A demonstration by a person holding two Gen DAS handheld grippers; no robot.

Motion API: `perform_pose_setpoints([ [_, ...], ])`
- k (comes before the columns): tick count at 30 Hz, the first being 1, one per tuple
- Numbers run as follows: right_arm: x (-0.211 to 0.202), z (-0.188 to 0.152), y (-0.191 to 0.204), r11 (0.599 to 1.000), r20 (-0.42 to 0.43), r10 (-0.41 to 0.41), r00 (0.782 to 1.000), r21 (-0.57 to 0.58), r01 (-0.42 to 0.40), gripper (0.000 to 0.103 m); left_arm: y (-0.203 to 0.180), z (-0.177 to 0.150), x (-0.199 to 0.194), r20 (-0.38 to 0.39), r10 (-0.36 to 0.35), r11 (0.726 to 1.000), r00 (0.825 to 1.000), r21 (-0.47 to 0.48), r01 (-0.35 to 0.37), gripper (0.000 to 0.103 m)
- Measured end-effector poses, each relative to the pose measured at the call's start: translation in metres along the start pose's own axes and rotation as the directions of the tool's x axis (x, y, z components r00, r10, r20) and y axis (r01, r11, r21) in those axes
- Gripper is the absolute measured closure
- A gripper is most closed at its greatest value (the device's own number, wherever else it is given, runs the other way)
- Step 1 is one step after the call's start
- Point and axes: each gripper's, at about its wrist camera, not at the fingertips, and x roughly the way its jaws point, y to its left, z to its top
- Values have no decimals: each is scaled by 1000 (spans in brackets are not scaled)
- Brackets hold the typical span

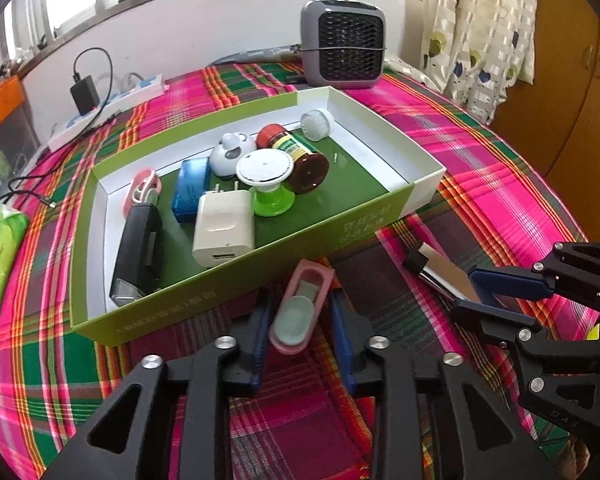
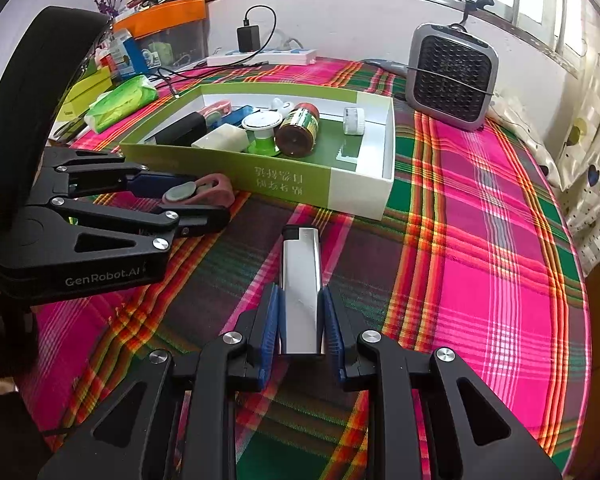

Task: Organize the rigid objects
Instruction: 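Grasp the pink clip with the left tool while the right tool lifts the lighter, then carry the pink clip with the left tool while the right tool carries the lighter into the box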

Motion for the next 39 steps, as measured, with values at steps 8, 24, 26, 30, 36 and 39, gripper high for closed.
perform_pose_setpoints([
  [8,-1,-1,1,1000,2,-10,1000,13,9,79,1,-1,-1,3,-5,1000,1000,-7,5,86],
  [24,-6,-1,4,1000,10,-11,1000,30,11,79,3,-7,-13,22,-11,999,1000,-33,11,86],
  [26,-7,-2,4,999,12,-13,1000,33,13,79,4,-9,-15,26,-10,999,1000,-38,11,86],
  [30,-11,-2,5,999,20,-13,1000,40,13,79,4,-11,-22,36,-10,999,999,-39,11,86],
  [36,-16,-3,8,999,31,-15,999,46,14,79,3,-12,-33,56,-13,999,998,-37,16,86],
  [39,-20,-3,9,999,39,-18,999,48,16,79,2,-12,-38,64,-17,999,998,-37,19,86],
])
